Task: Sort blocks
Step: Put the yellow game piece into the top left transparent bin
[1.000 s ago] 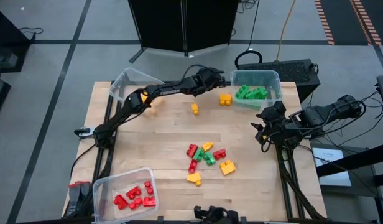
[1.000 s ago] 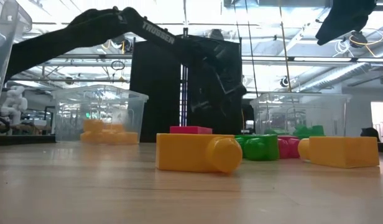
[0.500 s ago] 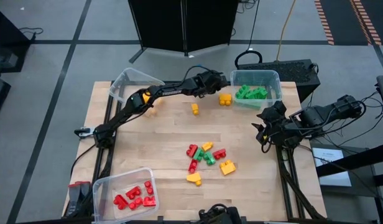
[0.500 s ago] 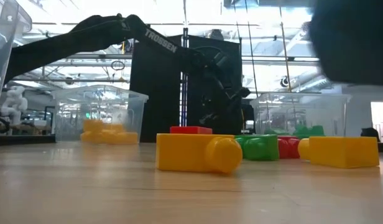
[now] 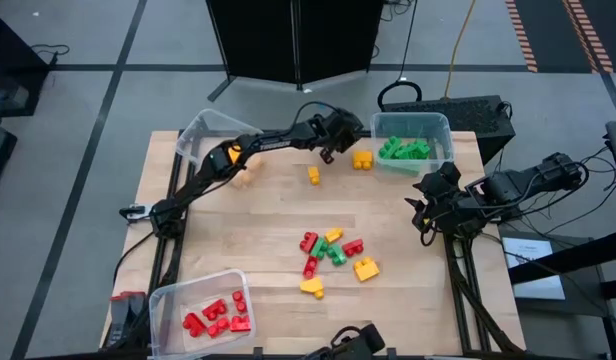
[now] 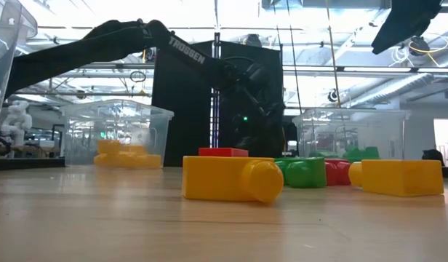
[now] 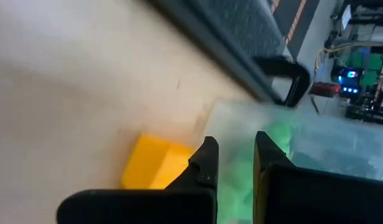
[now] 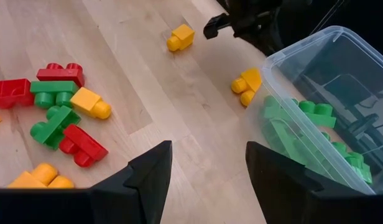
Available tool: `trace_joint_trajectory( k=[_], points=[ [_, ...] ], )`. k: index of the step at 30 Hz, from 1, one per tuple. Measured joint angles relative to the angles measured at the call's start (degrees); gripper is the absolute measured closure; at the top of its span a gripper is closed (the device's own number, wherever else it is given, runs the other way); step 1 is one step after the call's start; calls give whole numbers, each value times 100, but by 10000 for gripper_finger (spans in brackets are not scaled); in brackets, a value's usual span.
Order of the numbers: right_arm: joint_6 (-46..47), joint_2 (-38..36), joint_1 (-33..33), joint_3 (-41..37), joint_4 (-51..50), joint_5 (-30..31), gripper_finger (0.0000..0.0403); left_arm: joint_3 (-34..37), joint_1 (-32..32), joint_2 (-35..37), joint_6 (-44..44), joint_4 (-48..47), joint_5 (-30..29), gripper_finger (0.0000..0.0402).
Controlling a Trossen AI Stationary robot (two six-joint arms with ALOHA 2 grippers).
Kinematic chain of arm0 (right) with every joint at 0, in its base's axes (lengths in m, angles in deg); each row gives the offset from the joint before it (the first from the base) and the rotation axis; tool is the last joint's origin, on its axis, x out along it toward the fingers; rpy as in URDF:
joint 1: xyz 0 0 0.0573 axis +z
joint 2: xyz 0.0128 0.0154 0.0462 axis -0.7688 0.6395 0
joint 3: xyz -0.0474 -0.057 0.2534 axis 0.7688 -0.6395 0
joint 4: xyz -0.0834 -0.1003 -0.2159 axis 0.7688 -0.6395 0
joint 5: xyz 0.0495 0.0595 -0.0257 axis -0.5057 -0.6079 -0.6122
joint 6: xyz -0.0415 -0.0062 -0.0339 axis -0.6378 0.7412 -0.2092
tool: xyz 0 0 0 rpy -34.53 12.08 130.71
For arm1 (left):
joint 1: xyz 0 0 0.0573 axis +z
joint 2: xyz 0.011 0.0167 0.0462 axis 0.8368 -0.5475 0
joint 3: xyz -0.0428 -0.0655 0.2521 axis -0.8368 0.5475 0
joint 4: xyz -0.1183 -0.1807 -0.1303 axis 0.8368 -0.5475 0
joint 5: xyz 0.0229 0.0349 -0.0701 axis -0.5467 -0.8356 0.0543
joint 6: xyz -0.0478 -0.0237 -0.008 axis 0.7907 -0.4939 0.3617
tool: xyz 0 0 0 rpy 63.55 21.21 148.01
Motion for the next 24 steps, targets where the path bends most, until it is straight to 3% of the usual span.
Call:
trace_joint_trajectory(
  k=[9,19,22,24],
  points=[
    [-2,0,0,0,-1,26,202,-2,41,7,849,354,548,401],
    [-114,0,0,0,-77,33,202,-2,131,11,1301,1187,137,401],
    [-155,0,0,0,-110,33,202,0,126,11,945,1252,353,401],
    [-248,0,0,0,-109,33,202,-2,129,18,1174,1072,382,401]
  ],
)
